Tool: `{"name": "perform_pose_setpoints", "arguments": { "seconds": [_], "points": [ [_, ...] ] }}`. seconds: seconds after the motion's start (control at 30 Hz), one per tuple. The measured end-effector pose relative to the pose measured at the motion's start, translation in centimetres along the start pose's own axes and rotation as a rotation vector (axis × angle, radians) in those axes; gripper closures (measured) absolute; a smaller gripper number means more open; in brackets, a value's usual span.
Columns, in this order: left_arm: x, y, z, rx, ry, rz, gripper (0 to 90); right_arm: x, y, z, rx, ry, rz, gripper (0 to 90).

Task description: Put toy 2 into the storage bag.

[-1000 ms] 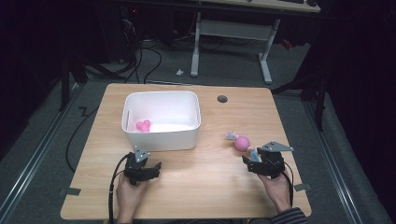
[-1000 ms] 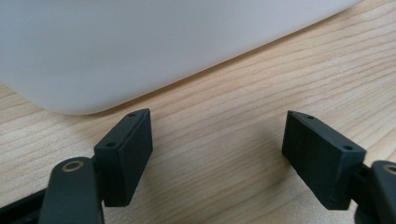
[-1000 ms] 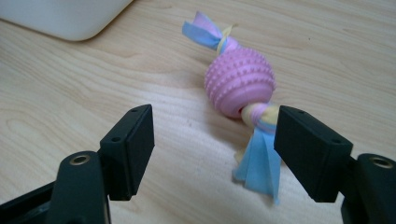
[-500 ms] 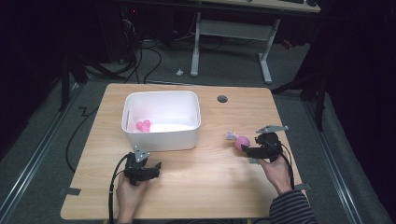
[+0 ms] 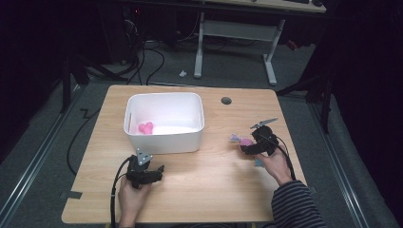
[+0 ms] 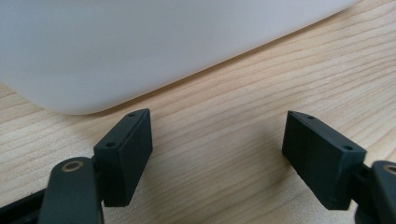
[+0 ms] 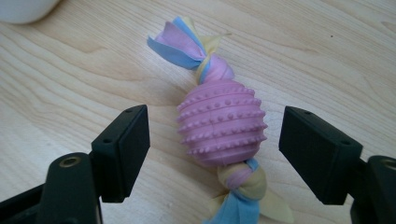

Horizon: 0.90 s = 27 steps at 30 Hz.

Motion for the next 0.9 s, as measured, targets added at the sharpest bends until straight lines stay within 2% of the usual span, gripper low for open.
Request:
{"name": "perform_pose_setpoints", "arguments": {
  "seconds": [0.27,0.4,0.5,0.77,0.83,0.9],
  "points": [
    [0.0,0.0,0.0,0.0,-0.001,0.0,24.7,0.0,-0.3,-1.7,-0.047,-0.014,0.016,24.1],
    [0.0,0.0,0.0,0.0,-0.001,-0.001,24.6,0.2,-0.5,-2.2,-0.057,0.0,-0.007,28.3],
    [0.0,0.0,0.0,0.0,-0.001,-0.001,24.6,0.4,-0.7,-2.6,-0.074,-0.004,-0.002,30.6],
    [0.0,0.0,0.0,0.001,-0.001,0.0,24.5,0.4,-0.8,-2.5,-0.074,-0.016,0.021,33.8],
    [0.0,0.0,0.0,0.0,-0.001,-0.001,24.5,0.3,-0.9,-2.4,-0.077,-0.021,0.04,34.1],
    [0.0,0.0,0.0,0.001,-0.001,-0.001,24.5,0.1,-0.9,-2.3,-0.081,-0.006,0.038,34.2]
  ]
}}
Point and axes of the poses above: each handheld gripper's, and its own axes: z roughly backward along the jaws, y roughly out of its top, x roughly to its right, the point moved 10 cm from there along -z, roughly forward along the jaws, and after that the axes turned 2 degrees about x, right-handed, at the moved point
